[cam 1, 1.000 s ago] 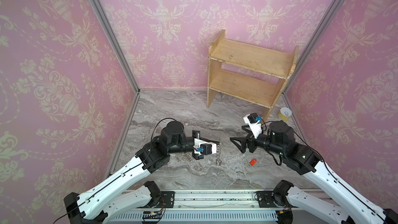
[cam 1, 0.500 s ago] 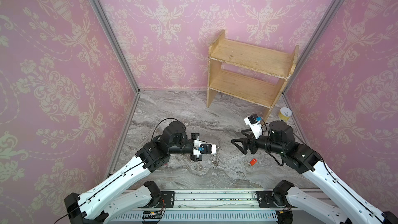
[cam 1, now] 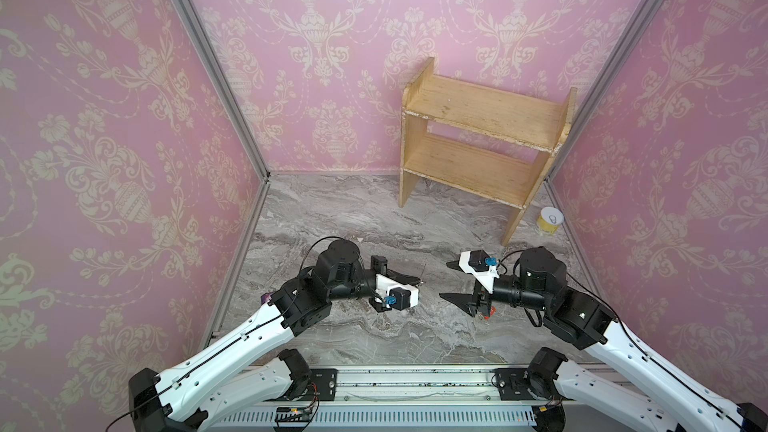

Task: Put the keys on the keyring

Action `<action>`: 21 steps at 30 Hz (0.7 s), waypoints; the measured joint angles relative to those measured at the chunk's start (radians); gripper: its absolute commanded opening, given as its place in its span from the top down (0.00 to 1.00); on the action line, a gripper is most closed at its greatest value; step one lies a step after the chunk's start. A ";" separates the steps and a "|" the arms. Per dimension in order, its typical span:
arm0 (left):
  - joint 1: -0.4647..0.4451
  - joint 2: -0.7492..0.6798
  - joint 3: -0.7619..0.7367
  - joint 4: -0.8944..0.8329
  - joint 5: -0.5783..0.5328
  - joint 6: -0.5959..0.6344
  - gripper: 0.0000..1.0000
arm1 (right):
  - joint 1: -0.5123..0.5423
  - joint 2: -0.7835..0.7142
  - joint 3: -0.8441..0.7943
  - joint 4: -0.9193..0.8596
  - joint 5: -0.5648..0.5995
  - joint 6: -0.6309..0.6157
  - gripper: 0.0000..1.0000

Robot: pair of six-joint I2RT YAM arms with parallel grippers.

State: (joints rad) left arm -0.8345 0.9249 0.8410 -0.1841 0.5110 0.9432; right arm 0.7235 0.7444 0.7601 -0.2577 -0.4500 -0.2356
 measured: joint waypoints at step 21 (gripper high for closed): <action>-0.040 0.037 0.000 0.042 -0.076 0.170 1.00 | 0.057 0.082 0.000 0.112 -0.002 -0.190 0.58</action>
State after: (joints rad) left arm -0.8749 0.9619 0.8410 -0.1425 0.4355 1.1133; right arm 0.7803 0.8268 0.7601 -0.1455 -0.4519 -0.4252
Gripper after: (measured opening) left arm 0.051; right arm 0.460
